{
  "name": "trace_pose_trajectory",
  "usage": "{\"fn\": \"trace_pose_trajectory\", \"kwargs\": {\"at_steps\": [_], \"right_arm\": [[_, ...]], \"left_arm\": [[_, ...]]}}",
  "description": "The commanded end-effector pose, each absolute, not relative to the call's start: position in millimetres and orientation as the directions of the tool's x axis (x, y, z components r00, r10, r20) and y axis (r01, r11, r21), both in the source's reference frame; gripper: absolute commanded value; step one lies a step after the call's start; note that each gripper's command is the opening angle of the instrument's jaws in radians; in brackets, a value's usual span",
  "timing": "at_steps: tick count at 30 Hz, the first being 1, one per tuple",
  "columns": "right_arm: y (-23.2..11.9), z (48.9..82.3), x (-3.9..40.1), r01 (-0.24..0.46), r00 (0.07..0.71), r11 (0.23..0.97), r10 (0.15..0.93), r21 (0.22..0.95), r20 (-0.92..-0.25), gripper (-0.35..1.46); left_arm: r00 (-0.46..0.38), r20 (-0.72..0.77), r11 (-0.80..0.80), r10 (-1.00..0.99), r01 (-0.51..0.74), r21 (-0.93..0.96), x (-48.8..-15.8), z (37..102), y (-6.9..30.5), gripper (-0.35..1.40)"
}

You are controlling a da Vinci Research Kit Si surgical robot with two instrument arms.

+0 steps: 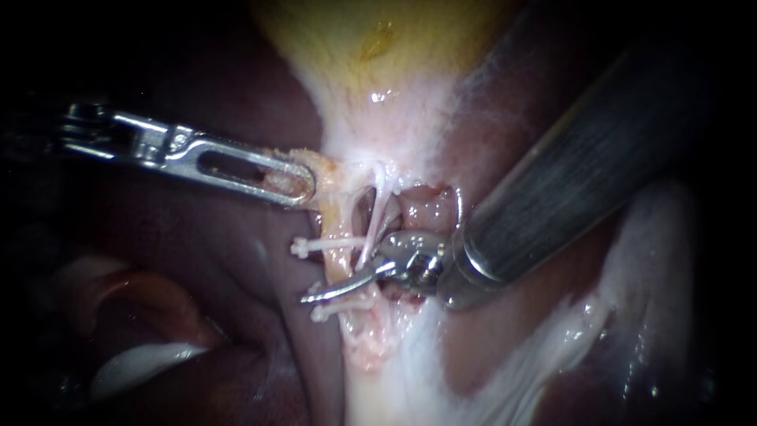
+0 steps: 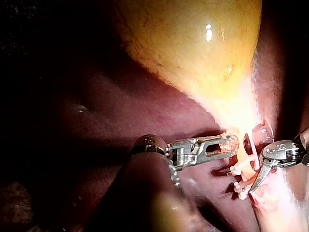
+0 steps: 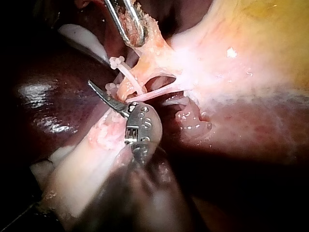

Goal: Go to the cutting position left tube

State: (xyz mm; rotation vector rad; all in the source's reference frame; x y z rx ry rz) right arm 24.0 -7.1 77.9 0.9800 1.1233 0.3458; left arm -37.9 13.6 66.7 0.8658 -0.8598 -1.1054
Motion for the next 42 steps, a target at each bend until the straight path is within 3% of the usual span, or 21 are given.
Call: {"fn": "trace_pose_trajectory", "kwargs": {"at_steps": [1, 21, 42], "right_arm": [[-7.0, 77.9, 24.0, 0.226, 0.434, 0.557, 0.676, 0.799, -0.595, 1.25], [-7.2, 77.9, 23.1, 0.230, 0.436, 0.557, 0.675, 0.798, -0.596, 1.25], [-5.2, 78.0, 16.2, 0.197, 0.420, 0.574, 0.683, 0.795, -0.597, 1.25]], "left_arm": [[0.222, 0.141, 0.218, -0.965, 0.374, 0.901, -37.9, 66.7, 13.6, -0.35], [0.223, 0.142, 0.219, -0.965, 0.374, 0.901, -37.7, 66.8, 13.4, -0.35], [0.223, 0.142, 0.219, -0.964, 0.373, 0.901, -37.5, 66.7, 13.4, -0.35]]}}
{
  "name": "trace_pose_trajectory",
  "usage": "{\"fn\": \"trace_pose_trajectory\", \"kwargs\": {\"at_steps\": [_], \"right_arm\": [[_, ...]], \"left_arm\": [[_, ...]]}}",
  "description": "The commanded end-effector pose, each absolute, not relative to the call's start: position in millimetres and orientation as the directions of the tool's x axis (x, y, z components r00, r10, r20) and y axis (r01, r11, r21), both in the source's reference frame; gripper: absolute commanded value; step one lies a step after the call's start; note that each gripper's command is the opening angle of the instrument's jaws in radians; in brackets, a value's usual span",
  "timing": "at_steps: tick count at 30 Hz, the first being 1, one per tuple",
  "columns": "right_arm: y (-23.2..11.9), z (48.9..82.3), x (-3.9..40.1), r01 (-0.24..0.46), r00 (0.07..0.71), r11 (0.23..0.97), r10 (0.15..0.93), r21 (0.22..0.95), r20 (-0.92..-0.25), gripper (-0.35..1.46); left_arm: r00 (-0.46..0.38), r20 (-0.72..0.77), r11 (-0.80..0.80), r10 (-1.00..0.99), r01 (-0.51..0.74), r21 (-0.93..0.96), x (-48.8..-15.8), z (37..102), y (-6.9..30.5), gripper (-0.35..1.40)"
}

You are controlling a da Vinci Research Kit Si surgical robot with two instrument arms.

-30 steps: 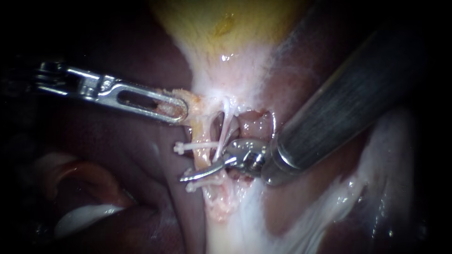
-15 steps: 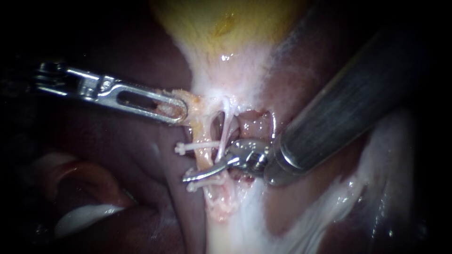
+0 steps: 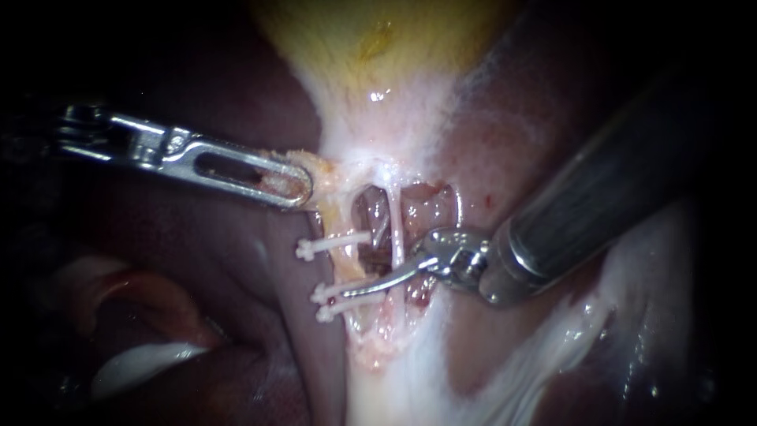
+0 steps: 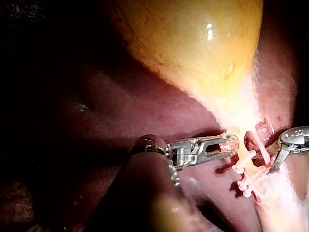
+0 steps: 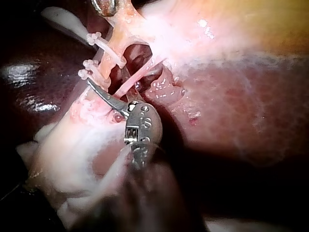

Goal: Go to the cutting position left tube

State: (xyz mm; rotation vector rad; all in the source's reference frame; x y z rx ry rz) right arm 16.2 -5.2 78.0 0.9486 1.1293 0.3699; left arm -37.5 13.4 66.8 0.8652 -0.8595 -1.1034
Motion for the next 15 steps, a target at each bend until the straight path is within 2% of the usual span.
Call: {"fn": "trace_pose_trajectory", "kwargs": {"at_steps": [1, 15], "right_arm": [[-5.1, 77.9, 15.8, 0.194, 0.421, 0.574, 0.683, 0.795, -0.596, 1.23], [-4.0, 76.8, 11.3, 0.153, 0.449, 0.588, 0.675, 0.794, -0.586, 1.21]], "left_arm": [[0.223, 0.142, 0.219, -0.964, 0.373, 0.901, -37.5, 66.7, 13.4, -0.35], [0.224, 0.142, 0.220, -0.964, 0.373, 0.902, -37.4, 66.7, 13.3, -0.35]]}}
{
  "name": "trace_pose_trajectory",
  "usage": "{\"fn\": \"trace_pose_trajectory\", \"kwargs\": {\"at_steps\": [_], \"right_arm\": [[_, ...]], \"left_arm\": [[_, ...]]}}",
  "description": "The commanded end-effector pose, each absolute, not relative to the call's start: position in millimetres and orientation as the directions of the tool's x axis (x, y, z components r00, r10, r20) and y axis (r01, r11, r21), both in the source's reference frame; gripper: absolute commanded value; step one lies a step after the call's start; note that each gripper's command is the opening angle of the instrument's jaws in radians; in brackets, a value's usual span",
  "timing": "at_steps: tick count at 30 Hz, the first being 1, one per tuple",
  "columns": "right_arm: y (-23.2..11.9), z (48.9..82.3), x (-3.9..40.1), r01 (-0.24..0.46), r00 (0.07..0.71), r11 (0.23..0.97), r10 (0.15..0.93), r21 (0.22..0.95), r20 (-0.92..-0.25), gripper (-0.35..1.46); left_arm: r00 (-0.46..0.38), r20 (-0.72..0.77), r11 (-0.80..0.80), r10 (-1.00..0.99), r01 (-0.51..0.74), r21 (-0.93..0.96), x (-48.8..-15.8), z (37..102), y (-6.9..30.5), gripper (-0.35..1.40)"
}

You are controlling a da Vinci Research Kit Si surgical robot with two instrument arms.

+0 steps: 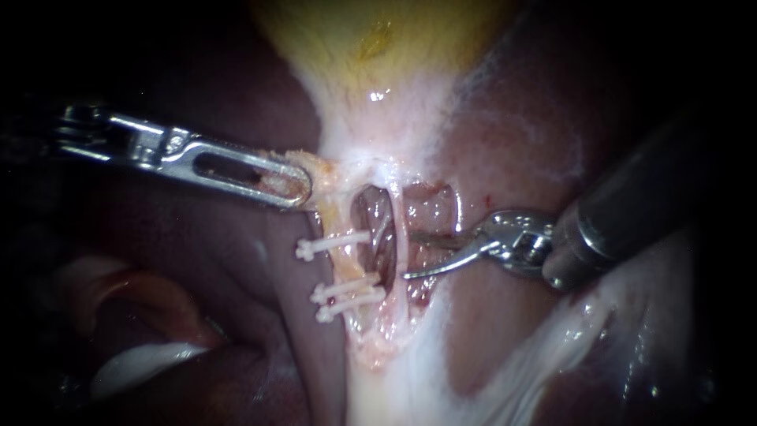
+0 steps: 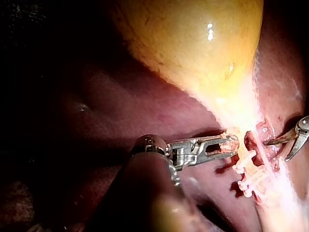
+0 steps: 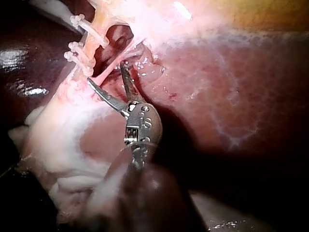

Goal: Go to the cutting position left tube

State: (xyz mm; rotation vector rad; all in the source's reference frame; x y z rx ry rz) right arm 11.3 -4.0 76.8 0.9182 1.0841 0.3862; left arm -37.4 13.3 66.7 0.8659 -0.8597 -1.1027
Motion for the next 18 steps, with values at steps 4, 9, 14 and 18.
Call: {"fn": "trace_pose_trajectory", "kwargs": {"at_steps": [4, 9, 14, 18], "right_arm": [[-3.9, 76.3, 10.8, 0.149, 0.450, 0.588, 0.675, 0.795, -0.584, 1.21], [-4.0, 75.5, 10.3, 0.145, 0.475, 0.600, 0.655, 0.787, -0.587, 1.20], [-4.2, 74.9, 10.2, 0.146, 0.475, 0.599, 0.656, 0.788, -0.587, 1.20], [-4.5, 74.4, 10.8, 0.144, 0.473, 0.604, 0.654, 0.784, -0.590, 1.20]], "left_arm": [[0.224, 0.142, 0.220, -0.964, 0.373, 0.902, -37.3, 66.7, 13.3, -0.35], [0.224, 0.142, 0.220, -0.964, 0.373, 0.902, -37.3, 66.7, 13.3, -0.35], [0.224, 0.142, 0.220, -0.964, 0.373, 0.902, -37.3, 66.7, 13.3, -0.35], [0.224, 0.142, 0.220, -0.964, 0.373, 0.902, -37.3, 66.7, 13.3, -0.35]]}}
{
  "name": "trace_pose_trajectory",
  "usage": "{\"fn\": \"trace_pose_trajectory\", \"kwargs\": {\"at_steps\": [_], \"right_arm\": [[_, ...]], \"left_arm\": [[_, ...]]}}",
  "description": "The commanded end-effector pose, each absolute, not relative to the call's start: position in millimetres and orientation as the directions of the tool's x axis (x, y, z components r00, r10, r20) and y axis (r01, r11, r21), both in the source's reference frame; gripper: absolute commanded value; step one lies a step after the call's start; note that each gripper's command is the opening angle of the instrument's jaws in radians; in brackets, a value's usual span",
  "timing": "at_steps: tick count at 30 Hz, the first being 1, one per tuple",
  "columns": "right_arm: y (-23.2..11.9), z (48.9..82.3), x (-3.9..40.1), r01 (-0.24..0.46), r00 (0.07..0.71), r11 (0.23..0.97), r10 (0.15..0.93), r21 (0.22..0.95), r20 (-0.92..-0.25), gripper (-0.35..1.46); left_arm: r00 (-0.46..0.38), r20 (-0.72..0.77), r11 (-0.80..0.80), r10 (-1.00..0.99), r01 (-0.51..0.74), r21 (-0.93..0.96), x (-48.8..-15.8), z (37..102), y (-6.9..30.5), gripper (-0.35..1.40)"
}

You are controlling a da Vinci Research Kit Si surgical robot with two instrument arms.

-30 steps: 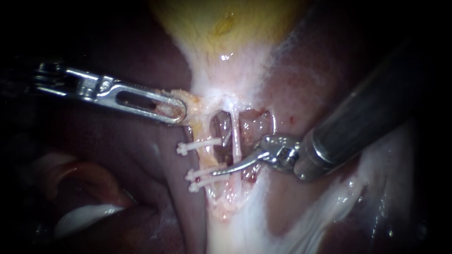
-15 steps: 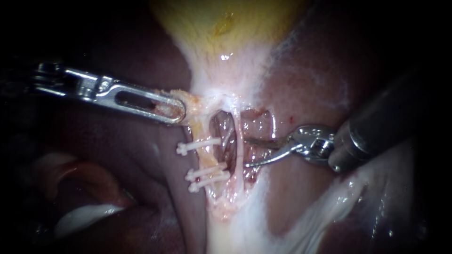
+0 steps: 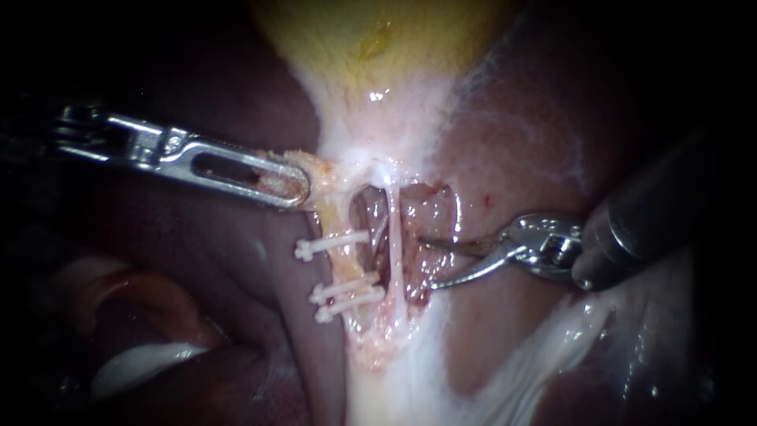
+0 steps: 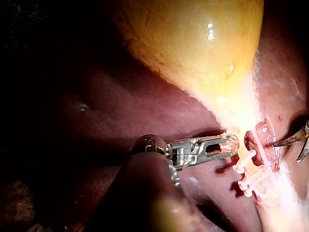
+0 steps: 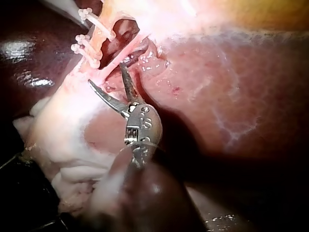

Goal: Go to the cutting position left tube

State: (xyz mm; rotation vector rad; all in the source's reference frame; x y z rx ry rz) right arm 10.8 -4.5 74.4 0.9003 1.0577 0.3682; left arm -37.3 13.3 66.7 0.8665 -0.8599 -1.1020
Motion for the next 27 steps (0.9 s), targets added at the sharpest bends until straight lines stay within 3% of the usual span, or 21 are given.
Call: {"fn": "trace_pose_trajectory", "kwargs": {"at_steps": [1, 27], "right_arm": [[-4.6, 74.3, 11.0, 0.146, 0.473, 0.602, 0.654, 0.785, -0.590, 1.20], [-6.2, 77.1, 17.3, 0.162, 0.494, 0.605, 0.634, 0.779, -0.595, 1.20]], "left_arm": [[0.224, 0.142, 0.220, -0.964, 0.373, 0.902, -37.3, 66.6, 13.3, -0.35], [0.216, 0.144, 0.217, -0.966, 0.370, 0.903, -37.8, 65.4, 12.5, -0.35]]}}
